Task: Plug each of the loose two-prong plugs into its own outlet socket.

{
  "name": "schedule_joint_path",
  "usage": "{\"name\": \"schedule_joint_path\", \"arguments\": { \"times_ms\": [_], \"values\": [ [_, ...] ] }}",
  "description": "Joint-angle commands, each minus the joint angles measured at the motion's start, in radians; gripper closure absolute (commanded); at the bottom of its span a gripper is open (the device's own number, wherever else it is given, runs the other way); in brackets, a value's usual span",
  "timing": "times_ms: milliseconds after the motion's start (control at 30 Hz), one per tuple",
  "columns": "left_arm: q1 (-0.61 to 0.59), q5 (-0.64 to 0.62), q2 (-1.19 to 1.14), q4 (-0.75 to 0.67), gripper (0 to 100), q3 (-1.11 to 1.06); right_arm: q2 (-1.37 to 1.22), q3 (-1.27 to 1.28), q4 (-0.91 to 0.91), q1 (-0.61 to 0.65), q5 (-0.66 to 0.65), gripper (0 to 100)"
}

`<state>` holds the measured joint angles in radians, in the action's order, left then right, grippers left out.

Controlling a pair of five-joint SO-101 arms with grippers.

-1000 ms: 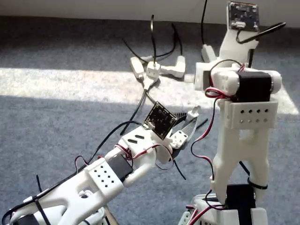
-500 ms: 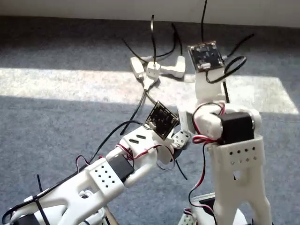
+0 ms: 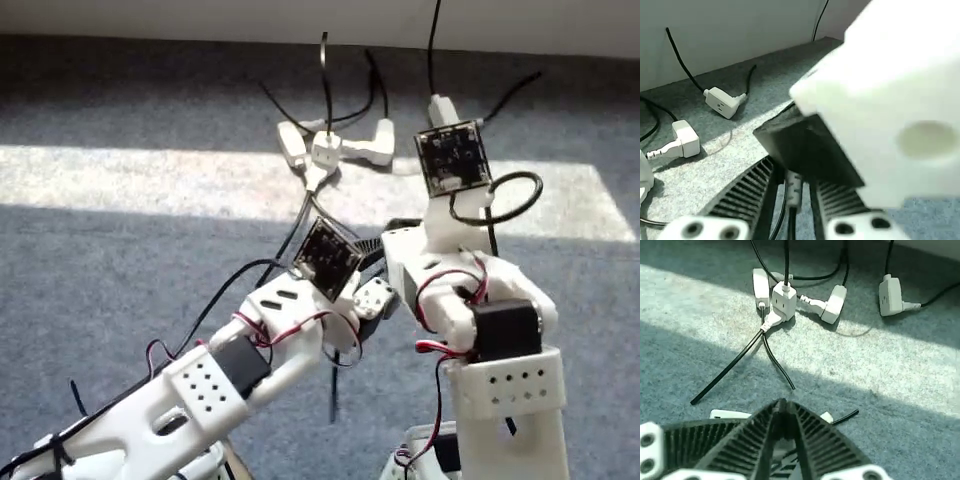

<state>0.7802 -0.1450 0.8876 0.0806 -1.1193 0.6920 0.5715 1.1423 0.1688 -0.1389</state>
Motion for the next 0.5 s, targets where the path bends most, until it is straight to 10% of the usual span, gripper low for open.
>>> {"name": "schedule_joint_path", "arguments": {
  "times_ms": [0, 467],
  "values": [
    [0.008, -0.003, 0.269, 0.012, 99, -0.028, -0.019, 0.087, -0.116, -0.093, -0.011, 99.1],
    [0.007, 0.003, 0.13, 0.009, 99, -0.015, 0.015, 0.085, -0.15, -0.104, 0.008, 99.1]
  ]
}}
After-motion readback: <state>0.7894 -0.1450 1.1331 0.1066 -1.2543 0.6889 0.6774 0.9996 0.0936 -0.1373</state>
